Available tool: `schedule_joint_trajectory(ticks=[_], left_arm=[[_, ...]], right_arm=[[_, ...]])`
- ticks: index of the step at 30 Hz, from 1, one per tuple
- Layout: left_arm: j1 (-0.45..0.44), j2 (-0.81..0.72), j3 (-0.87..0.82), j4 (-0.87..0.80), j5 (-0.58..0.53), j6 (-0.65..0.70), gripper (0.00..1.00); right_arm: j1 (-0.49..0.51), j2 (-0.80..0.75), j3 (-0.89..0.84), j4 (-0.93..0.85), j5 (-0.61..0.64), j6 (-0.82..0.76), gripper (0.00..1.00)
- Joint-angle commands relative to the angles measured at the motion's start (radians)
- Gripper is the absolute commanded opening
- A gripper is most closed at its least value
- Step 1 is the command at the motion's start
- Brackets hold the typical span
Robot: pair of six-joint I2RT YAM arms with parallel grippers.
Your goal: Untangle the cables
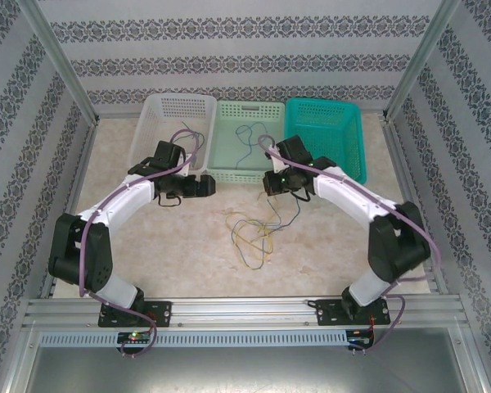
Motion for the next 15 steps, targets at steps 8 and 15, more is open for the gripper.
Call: schedule_joint_trajectory(ticks=[8, 15], left_arm=[[-0.178, 0.008, 0.090, 0.076, 0.042, 0.101, 1.00], [-0.217, 0.057, 0.159, 0.072, 0.064, 0.109, 1.00]], right_arm=[[0.094, -0.253, 0.079, -0.013, 0.060, -0.110, 0.00], [0.097, -0.302, 0.052, 0.000, 0.052, -0.093, 0.00]])
